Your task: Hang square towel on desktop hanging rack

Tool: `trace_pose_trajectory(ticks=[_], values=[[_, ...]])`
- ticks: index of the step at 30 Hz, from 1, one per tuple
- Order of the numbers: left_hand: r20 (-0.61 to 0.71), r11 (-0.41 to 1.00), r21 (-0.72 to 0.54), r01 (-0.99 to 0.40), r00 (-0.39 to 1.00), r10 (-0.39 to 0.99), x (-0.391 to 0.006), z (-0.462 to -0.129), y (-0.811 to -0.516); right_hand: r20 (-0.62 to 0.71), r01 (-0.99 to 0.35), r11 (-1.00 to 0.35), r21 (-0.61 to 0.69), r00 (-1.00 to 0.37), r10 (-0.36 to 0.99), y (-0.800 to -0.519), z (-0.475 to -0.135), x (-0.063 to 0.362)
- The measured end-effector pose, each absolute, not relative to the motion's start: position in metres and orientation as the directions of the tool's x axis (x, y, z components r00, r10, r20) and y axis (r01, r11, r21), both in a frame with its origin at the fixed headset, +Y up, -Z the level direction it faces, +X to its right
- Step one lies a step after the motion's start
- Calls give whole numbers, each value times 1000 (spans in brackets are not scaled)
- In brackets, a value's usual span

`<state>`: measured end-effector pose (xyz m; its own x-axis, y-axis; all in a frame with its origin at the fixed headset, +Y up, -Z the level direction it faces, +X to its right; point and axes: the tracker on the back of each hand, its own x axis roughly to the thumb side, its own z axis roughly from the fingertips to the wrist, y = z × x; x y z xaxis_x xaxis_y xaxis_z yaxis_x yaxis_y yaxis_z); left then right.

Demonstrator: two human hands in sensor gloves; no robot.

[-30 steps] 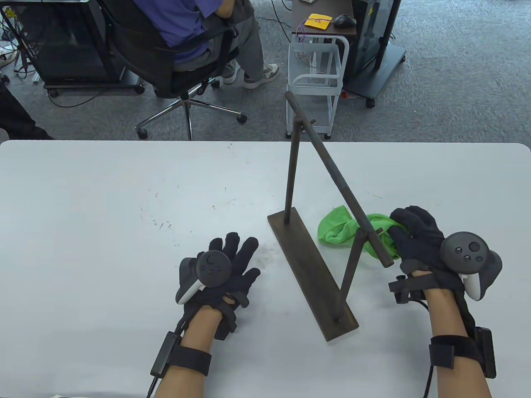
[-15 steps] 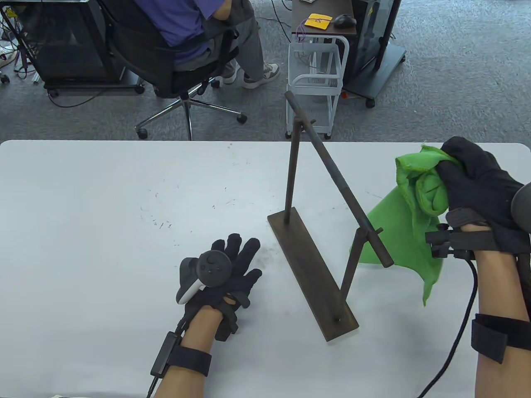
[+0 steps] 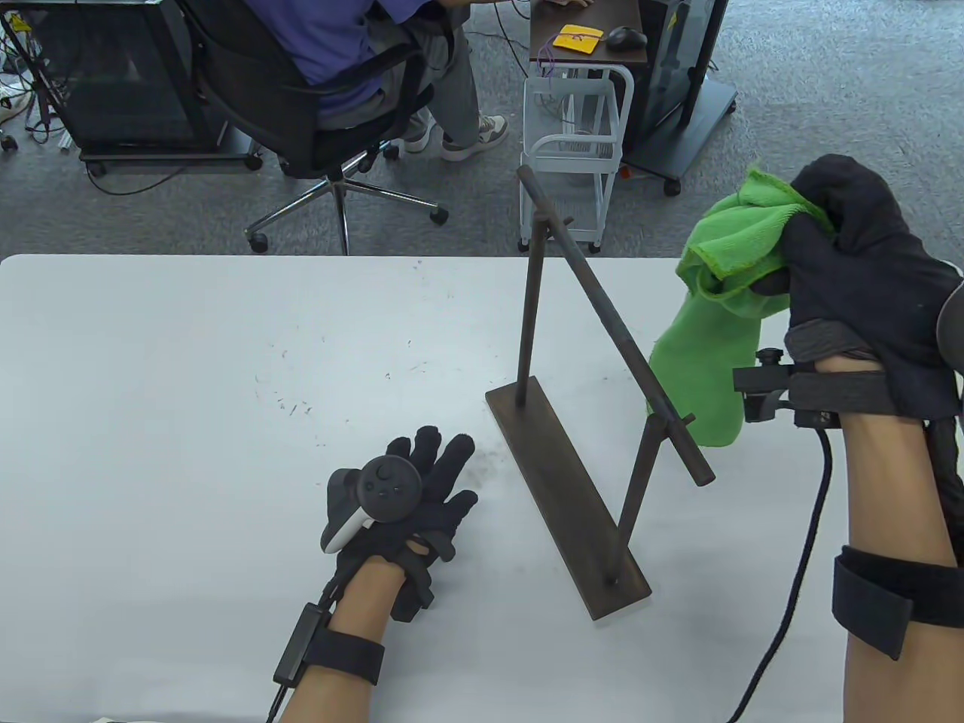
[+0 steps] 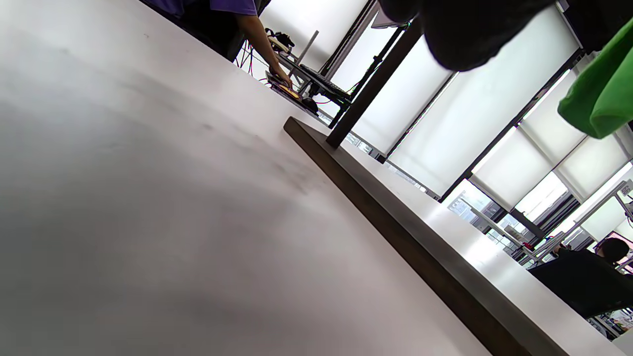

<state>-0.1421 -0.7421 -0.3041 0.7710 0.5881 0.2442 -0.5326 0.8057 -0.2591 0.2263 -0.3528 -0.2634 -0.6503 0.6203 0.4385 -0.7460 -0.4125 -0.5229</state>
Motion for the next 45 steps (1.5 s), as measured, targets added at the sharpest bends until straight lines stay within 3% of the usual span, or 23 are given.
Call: trace_pose_trajectory(ticks=[3,6,7,11,15,20,23,29,33,38,40,45], values=[[249,807,-256,-532,771,587,-142,-304,-742,522,-790,-438,-429,-613,593,-345,-261,202],[244,806,-268,-528,772,587,-142,-303,-743,618,-840,-525,-138,-487,617,-347,-262,175],[244,806,-269,-527,773,586,-142,-303,-743,626,-842,-530,-100,-467,624,-349,-262,171],[252,806,-257,-533,768,588,-142,-302,-740,652,-861,-495,-113,-441,617,-354,-261,173],[246,802,-268,-534,767,593,-142,-302,-741,603,-775,-576,-260,-596,530,-364,-259,195],[254,804,-261,-535,765,592,-141,-302,-740,484,-628,-697,-345,-756,441,-417,-262,239],[255,806,-260,-532,767,589,-141,-302,-741,401,-510,-780,-362,-841,363,-473,-268,261],[268,825,-191,-532,780,565,-145,-303,-735,351,-434,-841,-322,-880,320,-576,-275,265],[282,853,-109,-510,807,519,-148,-303,-732,313,-319,-894,-313,-924,220,-637,-277,260],[310,863,-2,-505,820,481,-150,-302,-726,277,-179,-935,-305,-957,92,-690,-278,259],[321,866,36,-498,827,462,-151,-302,-724,251,-145,-959,-242,-964,83,-699,-282,261],[308,883,-2,-469,840,446,-150,-303,-730,209,-137,-979,-152,-972,104,-723,-287,264]])
